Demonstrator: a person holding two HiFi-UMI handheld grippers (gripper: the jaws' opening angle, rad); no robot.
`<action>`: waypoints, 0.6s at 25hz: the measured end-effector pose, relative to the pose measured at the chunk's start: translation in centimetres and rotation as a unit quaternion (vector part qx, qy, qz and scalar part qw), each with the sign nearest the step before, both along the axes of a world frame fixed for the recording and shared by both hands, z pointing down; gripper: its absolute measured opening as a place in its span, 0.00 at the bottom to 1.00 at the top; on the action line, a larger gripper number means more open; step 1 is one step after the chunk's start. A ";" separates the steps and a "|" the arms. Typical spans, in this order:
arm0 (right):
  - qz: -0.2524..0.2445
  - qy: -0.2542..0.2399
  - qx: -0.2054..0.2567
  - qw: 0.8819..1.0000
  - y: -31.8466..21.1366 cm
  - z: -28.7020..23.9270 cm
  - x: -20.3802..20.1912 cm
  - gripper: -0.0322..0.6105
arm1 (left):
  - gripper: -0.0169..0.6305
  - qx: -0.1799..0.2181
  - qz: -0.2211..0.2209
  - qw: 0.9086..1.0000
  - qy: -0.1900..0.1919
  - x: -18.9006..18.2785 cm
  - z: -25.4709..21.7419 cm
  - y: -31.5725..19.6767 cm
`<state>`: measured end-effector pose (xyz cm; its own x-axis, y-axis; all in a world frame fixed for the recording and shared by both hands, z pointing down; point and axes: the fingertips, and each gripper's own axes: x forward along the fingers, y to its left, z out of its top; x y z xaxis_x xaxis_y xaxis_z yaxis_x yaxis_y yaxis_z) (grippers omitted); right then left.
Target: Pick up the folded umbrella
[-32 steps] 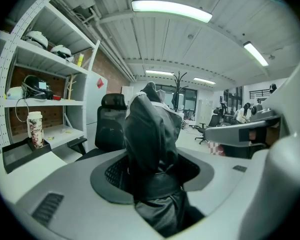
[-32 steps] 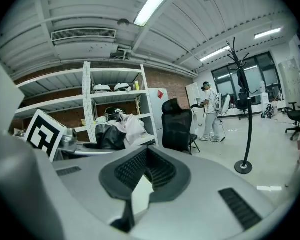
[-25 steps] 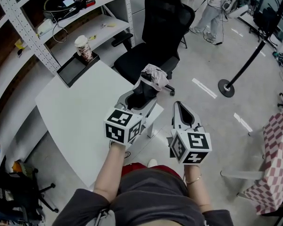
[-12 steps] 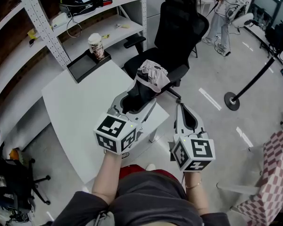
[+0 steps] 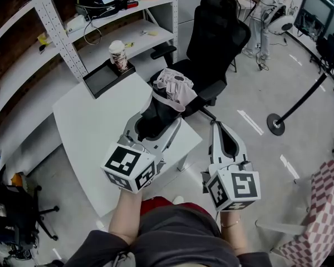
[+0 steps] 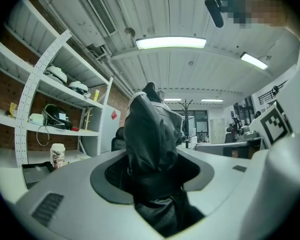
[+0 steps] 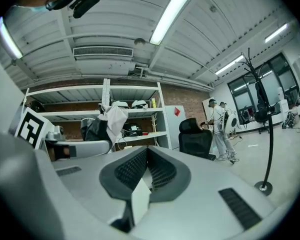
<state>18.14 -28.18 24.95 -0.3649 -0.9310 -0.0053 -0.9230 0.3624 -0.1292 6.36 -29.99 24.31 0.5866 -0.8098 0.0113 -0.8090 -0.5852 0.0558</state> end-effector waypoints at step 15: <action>0.004 -0.005 0.036 0.999 0.6 -2.0 -0.2 0.08 | 0.39 0.021 -0.056 0.998 0.021 -4.5 -1.4 1.4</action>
<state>17.99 -27.55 22.95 -0.3568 -0.9311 -0.0754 -0.9247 0.3635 -0.1134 1.89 -28.59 22.95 0.4918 -0.8694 -0.0472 -0.8667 -0.4940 0.0691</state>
